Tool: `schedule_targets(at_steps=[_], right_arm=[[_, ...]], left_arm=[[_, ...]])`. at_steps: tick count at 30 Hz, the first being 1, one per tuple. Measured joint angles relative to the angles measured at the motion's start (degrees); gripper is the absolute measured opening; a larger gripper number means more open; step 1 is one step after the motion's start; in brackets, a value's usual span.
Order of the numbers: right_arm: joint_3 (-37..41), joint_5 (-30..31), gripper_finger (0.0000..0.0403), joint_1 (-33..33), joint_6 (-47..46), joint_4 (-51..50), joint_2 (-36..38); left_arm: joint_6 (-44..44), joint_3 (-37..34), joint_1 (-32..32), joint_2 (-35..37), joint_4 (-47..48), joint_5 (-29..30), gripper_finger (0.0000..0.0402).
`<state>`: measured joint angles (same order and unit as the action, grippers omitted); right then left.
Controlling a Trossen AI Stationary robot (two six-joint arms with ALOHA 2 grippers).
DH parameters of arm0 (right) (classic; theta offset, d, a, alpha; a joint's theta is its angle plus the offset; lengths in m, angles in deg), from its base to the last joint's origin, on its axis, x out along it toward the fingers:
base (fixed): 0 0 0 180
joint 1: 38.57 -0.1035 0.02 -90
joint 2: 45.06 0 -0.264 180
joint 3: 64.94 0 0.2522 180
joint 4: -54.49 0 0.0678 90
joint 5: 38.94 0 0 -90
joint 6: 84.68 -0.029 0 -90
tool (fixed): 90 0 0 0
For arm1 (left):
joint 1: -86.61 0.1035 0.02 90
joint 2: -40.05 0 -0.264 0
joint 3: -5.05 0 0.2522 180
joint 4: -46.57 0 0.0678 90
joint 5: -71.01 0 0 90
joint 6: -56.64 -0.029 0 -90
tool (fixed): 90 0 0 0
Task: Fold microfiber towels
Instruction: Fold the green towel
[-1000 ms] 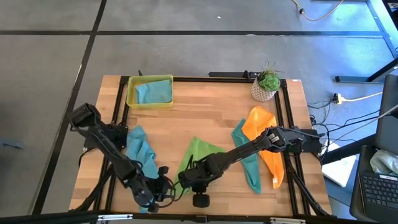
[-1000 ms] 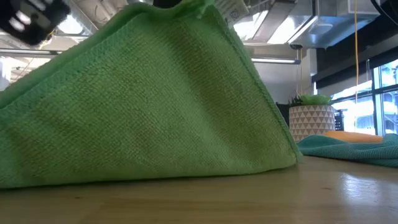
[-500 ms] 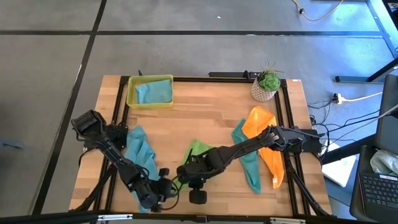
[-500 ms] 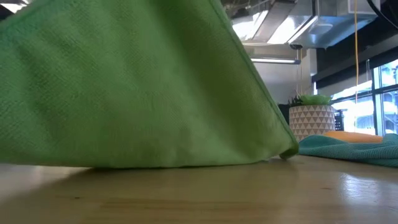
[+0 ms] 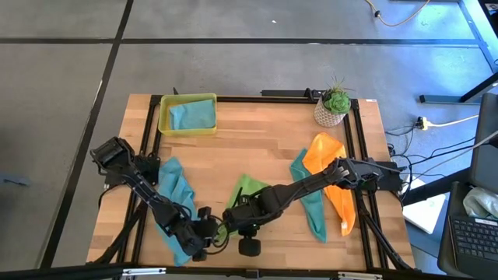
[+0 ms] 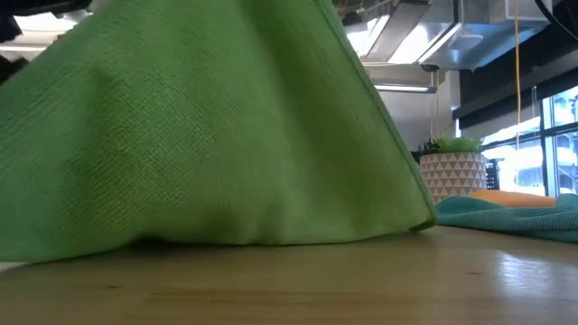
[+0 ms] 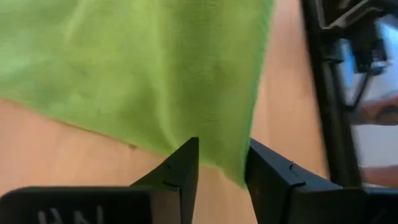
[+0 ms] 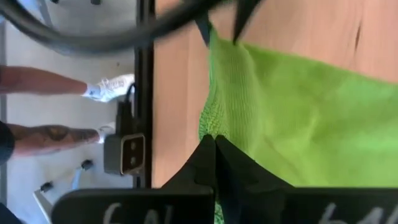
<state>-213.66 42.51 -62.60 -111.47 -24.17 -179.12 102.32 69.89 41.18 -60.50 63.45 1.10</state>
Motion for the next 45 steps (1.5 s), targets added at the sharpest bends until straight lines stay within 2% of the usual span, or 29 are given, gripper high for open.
schedule_targets(at_steps=[4,9,13,20,25,31,34,39,45], right_arm=[[0.0,0.2,0.0002,-1.1,0.6,-3.4,0.0],[0.0,2.0,0.0003,-3.0,1.8,-6.3,0.0],[0.0,2.8,0.0003,-4.2,1.3,-7.7,0.0],[0.0,5.4,0.0004,-5.4,-0.1,-14.8,1.0],[-0.1,8.0,0.0004,-6.6,-0.2,-18.5,2.6],[-0.1,4.0,0.0003,-6.9,-3.4,-18.2,4.8],[-0.1,3.9,0.0003,-6.9,-4.7,-18.1,5.1],[2.4,8.9,0.0003,-6.8,-7.9,-19.1,5.4],[10.4,3.6,0.0002,-6.4,-12.1,-9.4,5.4]], left_arm=[[5.7,1.6,0.5,0.0,4.5,-3.7,0.0078],[4.8,5.0,1.6,0.4,8.8,-6.4,0.0009],[-0.5,9.1,3.6,1.5,12.1,-7.2,0.0003],[-11.8,17.2,8.5,4.4,25.3,-7.8,0.0001],[-17.2,18.9,11.7,5.3,28.6,-12.7,0.0],[-18.2,19.1,13.0,5.3,28.9,-17.0,0.0],[-18.0,19.1,13.5,5.3,28.9,-16.5,0.0],[-17.9,19.1,14.5,5.3,29.0,-13.3,0.0],[-18.7,19.1,15.3,5.3,28.1,-11.7,0.0]])
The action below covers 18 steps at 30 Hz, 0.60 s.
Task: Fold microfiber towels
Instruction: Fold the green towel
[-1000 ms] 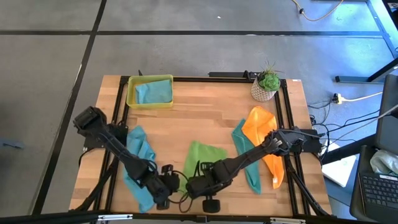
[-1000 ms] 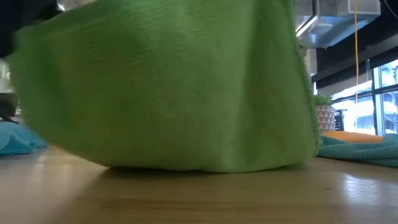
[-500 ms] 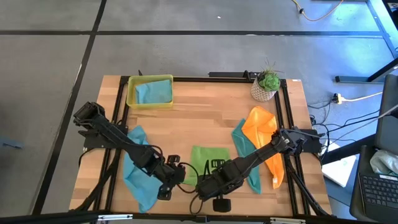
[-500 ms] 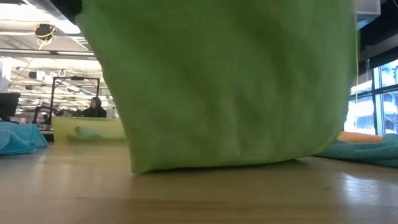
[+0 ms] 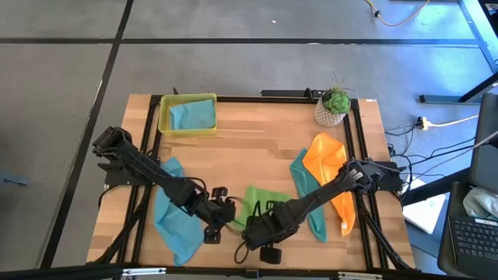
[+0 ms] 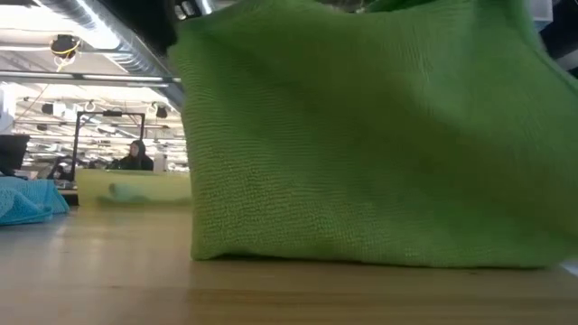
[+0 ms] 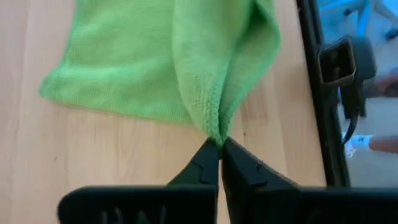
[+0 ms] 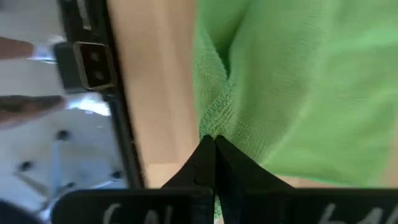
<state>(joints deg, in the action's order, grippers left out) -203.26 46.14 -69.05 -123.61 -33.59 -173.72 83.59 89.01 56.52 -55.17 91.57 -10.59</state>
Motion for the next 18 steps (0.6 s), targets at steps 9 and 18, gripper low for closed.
schedule_targets(at_steps=[9,18], right_arm=[[11.9,-2.7,0.0002,-0.1,-6.5,10.5,6.5],[37.3,-1.8,0.0001,-0.3,-12.1,31.7,21.8]], left_arm=[[-1.9,0.0,1.0,0.0,-1.0,0.1,0.0],[-3.6,0.0,3.2,0.0,-4.2,0.1,0.0]])
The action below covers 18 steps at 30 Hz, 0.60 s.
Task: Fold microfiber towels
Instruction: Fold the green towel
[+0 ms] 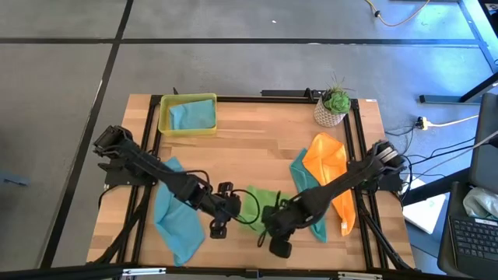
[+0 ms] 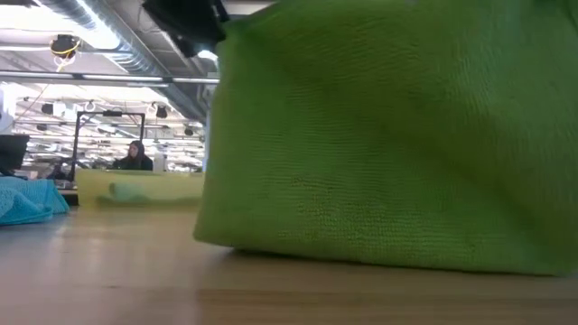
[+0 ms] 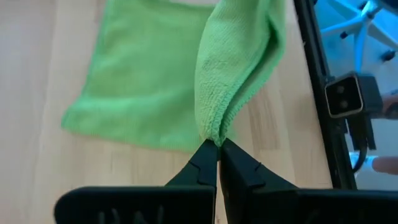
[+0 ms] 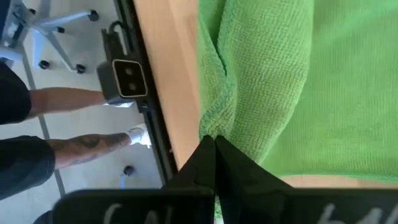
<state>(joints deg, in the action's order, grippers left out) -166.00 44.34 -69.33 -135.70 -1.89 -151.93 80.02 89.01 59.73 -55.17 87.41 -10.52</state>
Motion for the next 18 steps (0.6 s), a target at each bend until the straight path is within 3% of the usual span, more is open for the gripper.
schedule_targets(at_steps=[4,18], right_arm=[[5.9,0.5,0.0001,0.0,0.0,1.3,2.7],[12.9,5.3,0.0009,2.1,7.9,-3.4,4.0]], left_arm=[[-1.6,0.0,1.8,0.0,-1.6,0.0,0.0],[-4.1,-2.1,9.0,-4.1,-2.7,-2.9,0.0]])
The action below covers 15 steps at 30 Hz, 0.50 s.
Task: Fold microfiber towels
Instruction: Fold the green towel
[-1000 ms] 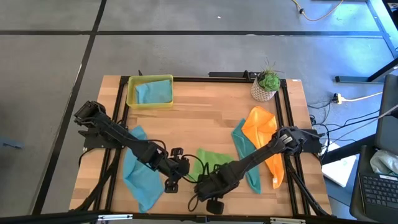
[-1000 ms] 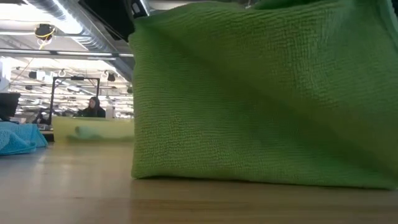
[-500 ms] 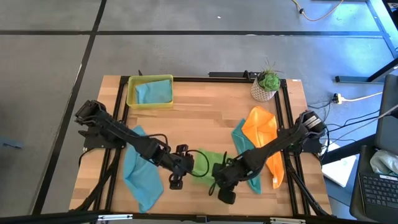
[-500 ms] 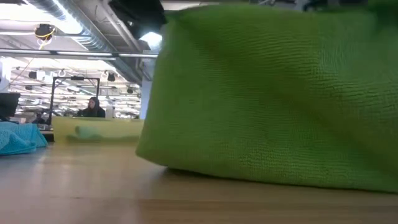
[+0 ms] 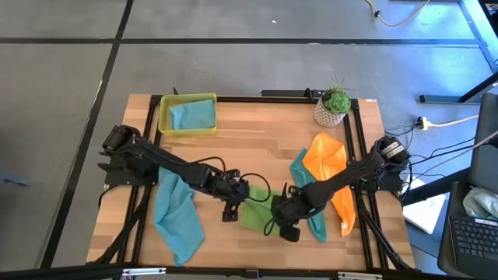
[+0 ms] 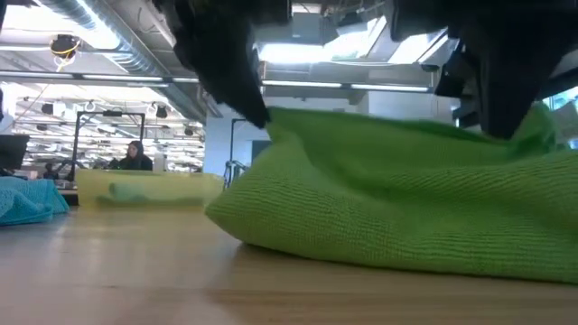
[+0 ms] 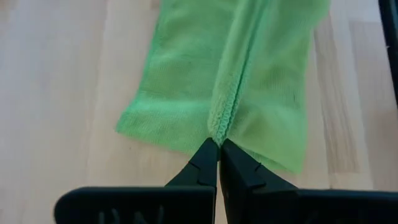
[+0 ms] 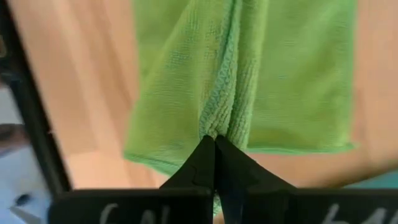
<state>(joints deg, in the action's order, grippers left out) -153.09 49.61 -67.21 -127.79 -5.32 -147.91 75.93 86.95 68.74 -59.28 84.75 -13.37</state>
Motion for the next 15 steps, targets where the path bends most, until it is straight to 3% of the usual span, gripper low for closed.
schedule_targets(at_steps=[4,15], right_arm=[[0.3,3.1,0.001,1.2,3.7,-3.1,0.0],[4.9,3.6,0.0011,6.0,12.4,-1.2,0.0]], left_arm=[[0.1,0.0,0.1,-1.4,-1.1,-0.3,0.0],[0.1,-0.1,2.0,-1.5,-0.9,4.1,0.0]])
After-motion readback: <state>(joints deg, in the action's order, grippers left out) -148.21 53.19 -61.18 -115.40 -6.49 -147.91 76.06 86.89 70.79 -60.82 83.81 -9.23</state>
